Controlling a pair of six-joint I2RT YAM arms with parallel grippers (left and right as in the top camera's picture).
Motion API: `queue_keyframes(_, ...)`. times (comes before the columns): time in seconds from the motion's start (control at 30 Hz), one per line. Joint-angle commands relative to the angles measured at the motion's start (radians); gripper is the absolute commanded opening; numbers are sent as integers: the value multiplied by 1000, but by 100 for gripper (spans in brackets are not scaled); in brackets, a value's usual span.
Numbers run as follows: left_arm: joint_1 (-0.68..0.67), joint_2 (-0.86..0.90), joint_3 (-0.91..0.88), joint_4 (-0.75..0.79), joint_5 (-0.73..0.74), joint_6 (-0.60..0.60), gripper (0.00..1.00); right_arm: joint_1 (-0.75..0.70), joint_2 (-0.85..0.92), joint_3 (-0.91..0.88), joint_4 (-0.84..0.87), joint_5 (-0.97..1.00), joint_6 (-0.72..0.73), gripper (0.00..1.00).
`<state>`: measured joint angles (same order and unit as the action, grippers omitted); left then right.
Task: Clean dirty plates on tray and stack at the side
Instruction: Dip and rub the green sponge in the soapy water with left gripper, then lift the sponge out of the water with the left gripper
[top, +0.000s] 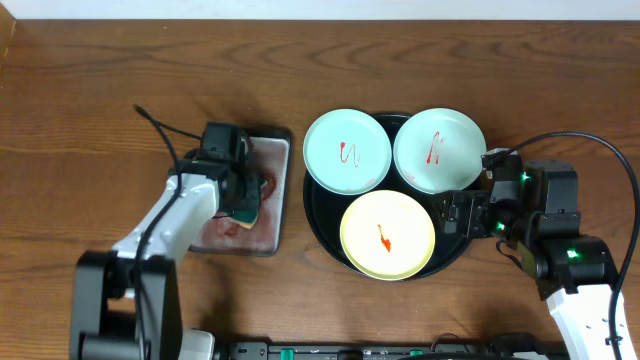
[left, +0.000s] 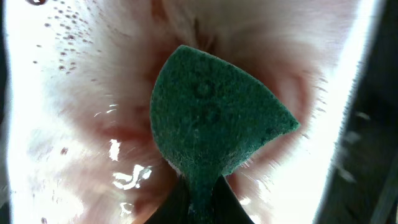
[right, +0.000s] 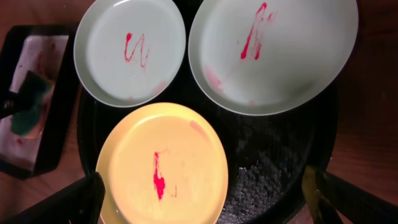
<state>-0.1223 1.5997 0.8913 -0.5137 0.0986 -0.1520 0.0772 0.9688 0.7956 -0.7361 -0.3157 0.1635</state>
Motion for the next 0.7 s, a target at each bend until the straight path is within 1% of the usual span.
queue_keyframes(0.0, 44, -137, -9, -21, 95, 24, 7, 8, 0, 16, -1, -13, -42, 99)
queue_keyframes(0.1, 109, -278, -9, -16, 170, 17, 7, 22, 0, 16, 0, -11, -45, 99)
queue_keyframes(0.27, 154, -385, -11, -15, 247, 16, 7, 22, 0, 16, 0, -10, -46, 99)
queue_keyframes(0.33, 182, -420, -13, -12, 319, 16, 7, 22, 0, 16, 0, -10, -46, 99)
queue_keyframes(0.5, 241, -439, -53, 32, 421, -3, 7, 22, 0, 16, -1, -11, -49, 99)
queue_keyframes(0.67, 328, -439, -148, 157, 612, -19, 7, 22, 0, 16, -1, -11, -49, 99)
